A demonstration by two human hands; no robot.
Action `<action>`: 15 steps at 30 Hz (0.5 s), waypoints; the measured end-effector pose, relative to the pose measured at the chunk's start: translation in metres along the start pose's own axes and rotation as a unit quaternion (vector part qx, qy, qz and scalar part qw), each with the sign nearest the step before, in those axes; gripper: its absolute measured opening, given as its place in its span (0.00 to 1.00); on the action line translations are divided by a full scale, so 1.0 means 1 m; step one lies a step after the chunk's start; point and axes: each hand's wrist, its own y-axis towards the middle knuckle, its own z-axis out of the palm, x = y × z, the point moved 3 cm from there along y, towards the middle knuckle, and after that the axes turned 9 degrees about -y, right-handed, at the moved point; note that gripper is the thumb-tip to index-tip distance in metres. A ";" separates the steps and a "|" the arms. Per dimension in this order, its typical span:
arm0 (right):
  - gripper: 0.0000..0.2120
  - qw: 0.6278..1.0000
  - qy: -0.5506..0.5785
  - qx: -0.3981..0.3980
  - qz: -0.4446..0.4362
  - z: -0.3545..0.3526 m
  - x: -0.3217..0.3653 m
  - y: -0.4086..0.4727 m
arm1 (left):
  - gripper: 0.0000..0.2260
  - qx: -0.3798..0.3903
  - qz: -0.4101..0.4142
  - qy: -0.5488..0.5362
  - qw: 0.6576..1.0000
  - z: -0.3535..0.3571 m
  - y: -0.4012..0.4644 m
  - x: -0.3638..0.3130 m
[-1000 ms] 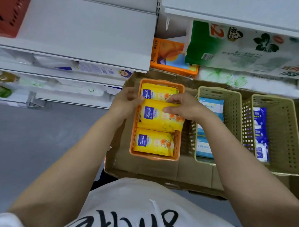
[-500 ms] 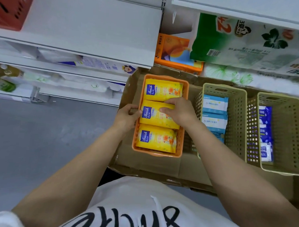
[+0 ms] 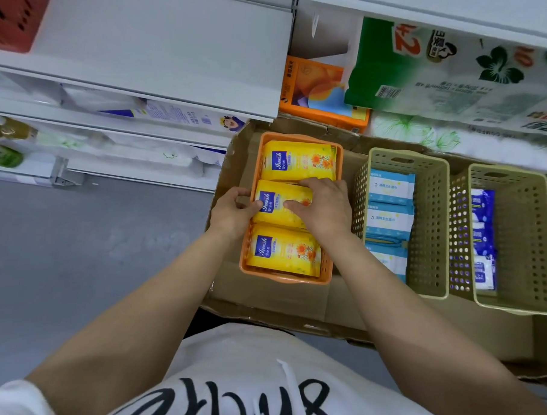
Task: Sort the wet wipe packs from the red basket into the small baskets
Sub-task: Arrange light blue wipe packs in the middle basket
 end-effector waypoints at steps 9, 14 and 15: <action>0.32 0.997 0.055 -0.027 0.038 0.002 0.005 -0.001 | 0.12 -0.007 0.025 0.021 0.999 0.002 -0.001 -0.005; 0.36 0.999 0.012 0.009 0.042 0.000 0.007 0.001 | 0.12 0.009 0.028 0.034 0.999 -0.001 0.000 -0.007; 0.35 0.999 -0.002 0.010 0.043 -0.001 0.007 0.000 | 0.12 0.018 0.025 0.038 0.999 -0.002 0.000 -0.009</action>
